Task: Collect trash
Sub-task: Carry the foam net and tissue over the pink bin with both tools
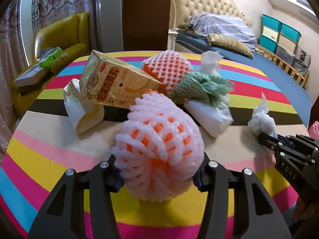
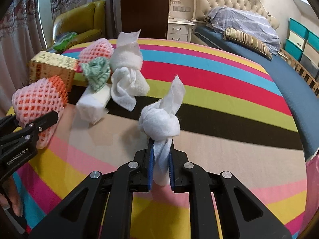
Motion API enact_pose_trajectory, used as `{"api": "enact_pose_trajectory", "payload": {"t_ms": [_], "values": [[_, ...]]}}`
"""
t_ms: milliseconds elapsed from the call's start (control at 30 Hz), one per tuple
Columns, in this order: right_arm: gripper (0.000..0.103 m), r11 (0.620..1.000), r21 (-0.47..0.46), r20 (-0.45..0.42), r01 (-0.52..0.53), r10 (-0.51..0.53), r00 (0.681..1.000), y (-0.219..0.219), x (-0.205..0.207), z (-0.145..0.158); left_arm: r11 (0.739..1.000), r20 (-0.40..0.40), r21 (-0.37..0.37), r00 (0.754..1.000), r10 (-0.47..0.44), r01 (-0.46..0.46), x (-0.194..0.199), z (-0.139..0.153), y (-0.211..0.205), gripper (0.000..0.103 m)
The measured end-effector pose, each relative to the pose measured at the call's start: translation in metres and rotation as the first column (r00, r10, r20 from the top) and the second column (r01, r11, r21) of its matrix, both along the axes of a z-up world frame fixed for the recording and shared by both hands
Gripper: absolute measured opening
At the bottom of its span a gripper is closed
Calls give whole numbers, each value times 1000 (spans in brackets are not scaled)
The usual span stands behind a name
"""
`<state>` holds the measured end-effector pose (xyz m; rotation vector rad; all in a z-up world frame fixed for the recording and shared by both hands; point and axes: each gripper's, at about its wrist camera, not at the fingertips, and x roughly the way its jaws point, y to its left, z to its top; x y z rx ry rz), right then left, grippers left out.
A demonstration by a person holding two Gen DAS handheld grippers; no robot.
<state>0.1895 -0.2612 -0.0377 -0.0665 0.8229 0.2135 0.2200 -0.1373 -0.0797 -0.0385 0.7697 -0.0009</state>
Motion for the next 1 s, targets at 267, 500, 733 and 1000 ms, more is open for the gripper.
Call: {"api": "enact_pose_trajectory", "payload": {"t_ms": [267,500,733,1000], "values": [[13,998,53,48,22,-24,999,-20,-41,7,996,46,15,995,-85,85,-35,4,-19,50],[13,998,50,78,45,-49,996,-35,-66,12,986,39,38,986,-162,161,-52,-3,-41,50],[13,996,59,81,69,-74,994,-54,-82,14,973,50,60,973,-224,221,-62,1,-60,50],[13,992,60,89,112,-117,989,-79,-98,13,955,34,74,956,-292,288,-65,0,-81,50]]}}
